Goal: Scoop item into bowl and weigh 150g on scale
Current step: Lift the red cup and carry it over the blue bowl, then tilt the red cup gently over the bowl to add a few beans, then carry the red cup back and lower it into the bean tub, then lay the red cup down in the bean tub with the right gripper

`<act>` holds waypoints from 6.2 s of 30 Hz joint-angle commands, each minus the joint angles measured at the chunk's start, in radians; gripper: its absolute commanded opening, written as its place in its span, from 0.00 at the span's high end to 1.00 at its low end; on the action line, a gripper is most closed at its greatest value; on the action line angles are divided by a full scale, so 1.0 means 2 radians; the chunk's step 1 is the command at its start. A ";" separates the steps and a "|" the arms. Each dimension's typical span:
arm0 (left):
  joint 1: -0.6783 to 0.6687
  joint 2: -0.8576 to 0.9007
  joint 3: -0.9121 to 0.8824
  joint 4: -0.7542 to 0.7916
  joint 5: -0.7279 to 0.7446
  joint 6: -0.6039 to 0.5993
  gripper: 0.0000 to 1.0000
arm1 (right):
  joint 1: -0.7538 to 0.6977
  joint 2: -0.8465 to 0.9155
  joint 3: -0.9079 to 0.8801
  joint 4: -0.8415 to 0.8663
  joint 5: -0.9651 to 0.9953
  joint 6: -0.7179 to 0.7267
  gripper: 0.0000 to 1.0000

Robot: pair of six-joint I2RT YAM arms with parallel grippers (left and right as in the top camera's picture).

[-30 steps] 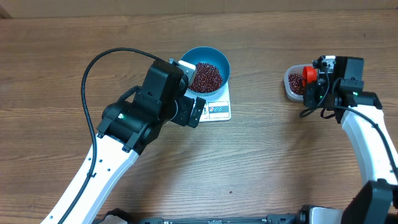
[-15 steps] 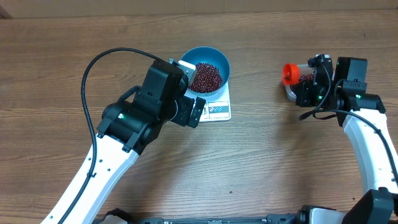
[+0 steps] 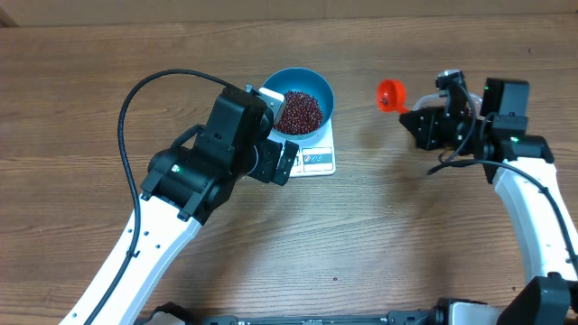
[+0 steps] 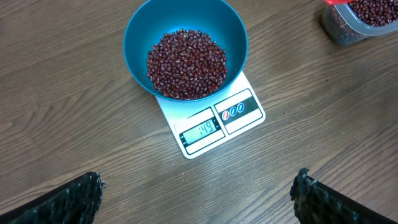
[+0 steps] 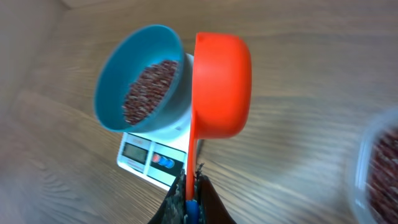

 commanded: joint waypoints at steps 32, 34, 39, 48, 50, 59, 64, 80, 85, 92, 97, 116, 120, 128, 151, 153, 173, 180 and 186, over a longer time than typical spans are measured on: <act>-0.001 0.002 0.008 0.002 0.002 -0.002 0.00 | 0.195 0.062 0.017 0.184 0.110 -0.157 0.96; -0.001 0.002 0.008 0.002 0.002 -0.002 0.01 | 0.194 0.062 0.017 0.184 0.112 -0.161 0.96; -0.001 0.002 0.008 0.002 0.002 -0.002 0.00 | 0.194 0.062 0.017 0.193 0.123 -0.190 0.96; -0.001 0.002 0.008 0.002 0.002 -0.002 0.00 | 0.196 0.062 0.017 0.193 0.104 -0.192 0.96; -0.001 0.002 0.008 0.002 0.002 -0.002 0.00 | 0.200 0.062 0.017 0.189 0.105 -0.195 0.96; -0.001 0.002 0.008 0.002 0.002 -0.002 0.00 | 0.200 0.062 0.017 0.186 0.127 -0.192 0.96; -0.001 0.002 0.008 0.002 0.002 -0.002 0.00 | 0.200 0.062 0.017 0.186 0.127 -0.192 0.96; -0.001 0.002 0.008 0.002 0.002 -0.002 0.01 | 0.200 0.062 0.017 0.178 0.127 -0.055 0.96; -0.001 0.002 0.008 0.002 0.002 -0.002 0.00 | 0.200 0.060 0.017 0.177 0.127 -0.007 0.96; -0.001 0.002 0.008 0.002 0.002 -0.002 0.00 | 0.199 0.028 0.017 0.146 0.127 -0.005 0.96; -0.001 0.002 0.008 0.002 0.002 -0.002 0.00 | 0.193 -0.016 0.017 0.125 0.128 -0.006 0.96; -0.001 0.003 0.008 0.000 0.002 -0.002 0.01 | 0.017 -0.083 0.017 -0.013 0.138 0.088 0.96; -0.001 0.003 0.008 0.000 0.002 -0.002 0.00 | -0.038 -0.082 0.017 -0.027 0.139 0.088 0.96; -0.001 0.003 0.008 0.000 0.002 -0.002 0.00 | -0.115 -0.049 0.016 -0.043 0.138 0.088 0.96; -0.001 0.004 0.008 0.000 0.002 -0.002 0.00 | -0.117 0.065 0.016 -0.047 0.137 0.112 0.37; -0.001 0.004 0.008 0.000 0.002 -0.002 0.01 | -0.117 0.065 0.016 -0.047 0.137 0.112 0.00; -0.001 0.004 0.008 0.000 0.002 -0.002 0.00 | -0.117 0.065 0.016 -0.101 0.260 0.095 0.00; -0.001 0.004 0.008 0.000 0.002 -0.002 0.00 | -0.117 0.065 0.021 -0.105 0.253 0.095 0.00; -0.001 0.005 0.008 -0.002 0.002 -0.002 0.00 | -0.117 0.065 0.051 -0.144 0.245 0.035 0.00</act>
